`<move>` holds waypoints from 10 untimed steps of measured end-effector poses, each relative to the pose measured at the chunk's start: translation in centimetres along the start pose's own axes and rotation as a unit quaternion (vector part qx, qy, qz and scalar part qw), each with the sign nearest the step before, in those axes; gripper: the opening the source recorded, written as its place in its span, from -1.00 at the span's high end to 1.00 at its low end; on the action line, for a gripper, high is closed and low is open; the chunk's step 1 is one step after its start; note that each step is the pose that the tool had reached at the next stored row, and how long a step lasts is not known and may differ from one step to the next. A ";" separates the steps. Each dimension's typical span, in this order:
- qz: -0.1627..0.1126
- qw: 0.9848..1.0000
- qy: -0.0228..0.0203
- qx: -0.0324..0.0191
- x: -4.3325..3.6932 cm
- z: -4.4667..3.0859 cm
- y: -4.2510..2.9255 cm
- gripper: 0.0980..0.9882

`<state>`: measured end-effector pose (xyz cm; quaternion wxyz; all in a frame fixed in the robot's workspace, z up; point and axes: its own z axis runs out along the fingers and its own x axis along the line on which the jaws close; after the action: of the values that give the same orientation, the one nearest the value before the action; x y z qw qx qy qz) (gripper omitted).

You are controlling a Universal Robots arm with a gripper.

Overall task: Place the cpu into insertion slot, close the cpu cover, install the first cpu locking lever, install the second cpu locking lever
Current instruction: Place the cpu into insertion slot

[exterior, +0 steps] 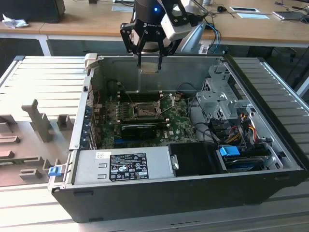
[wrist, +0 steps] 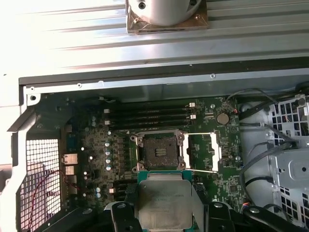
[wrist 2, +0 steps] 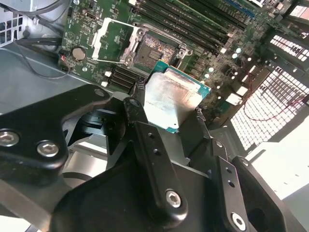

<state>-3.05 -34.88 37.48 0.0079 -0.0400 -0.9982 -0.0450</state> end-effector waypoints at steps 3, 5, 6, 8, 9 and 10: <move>0.006 1.000 -0.001 0.000 0.00 0.00 0.00 0.03; 0.010 1.000 -0.001 0.000 0.00 0.00 0.00 0.03; 0.011 1.000 -0.001 0.000 0.00 0.00 0.00 0.03; 0.015 1.000 -0.001 0.000 0.00 0.01 0.00 0.03; 0.019 1.000 -0.002 0.000 0.00 0.02 0.00 0.03; 0.022 1.000 -0.002 0.000 0.00 0.02 0.00 0.03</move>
<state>-3.05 -34.88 37.46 0.0069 -0.0625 -0.9970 -0.0452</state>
